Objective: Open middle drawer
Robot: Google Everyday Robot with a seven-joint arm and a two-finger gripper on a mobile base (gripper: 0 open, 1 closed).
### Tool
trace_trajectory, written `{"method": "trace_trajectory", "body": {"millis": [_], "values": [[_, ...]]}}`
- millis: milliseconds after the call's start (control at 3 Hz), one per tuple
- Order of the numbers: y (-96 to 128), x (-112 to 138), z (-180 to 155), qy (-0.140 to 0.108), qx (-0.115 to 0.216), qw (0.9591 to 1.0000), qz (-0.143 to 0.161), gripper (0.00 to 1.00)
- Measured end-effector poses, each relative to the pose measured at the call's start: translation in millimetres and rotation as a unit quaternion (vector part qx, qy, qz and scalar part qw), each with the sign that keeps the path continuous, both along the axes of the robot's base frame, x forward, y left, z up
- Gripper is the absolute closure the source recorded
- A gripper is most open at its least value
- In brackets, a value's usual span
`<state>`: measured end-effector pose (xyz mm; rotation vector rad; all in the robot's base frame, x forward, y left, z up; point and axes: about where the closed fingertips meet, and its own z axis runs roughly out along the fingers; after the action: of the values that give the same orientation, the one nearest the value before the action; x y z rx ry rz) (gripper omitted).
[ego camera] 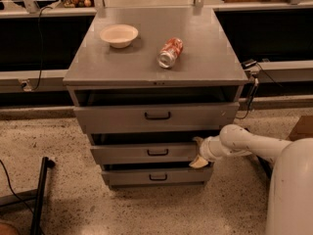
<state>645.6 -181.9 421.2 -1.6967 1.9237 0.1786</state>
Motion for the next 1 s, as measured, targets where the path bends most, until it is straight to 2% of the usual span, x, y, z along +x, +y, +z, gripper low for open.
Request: {"method": "trace_trajectory", "body": {"millis": [667,1000], "values": [[5.1,-14.7,5.7,0.000,0.001,1.0000,0.007,0.47],[5.1,-14.7,9.8,0.000,0.001,1.0000,0.007,0.30]]}}
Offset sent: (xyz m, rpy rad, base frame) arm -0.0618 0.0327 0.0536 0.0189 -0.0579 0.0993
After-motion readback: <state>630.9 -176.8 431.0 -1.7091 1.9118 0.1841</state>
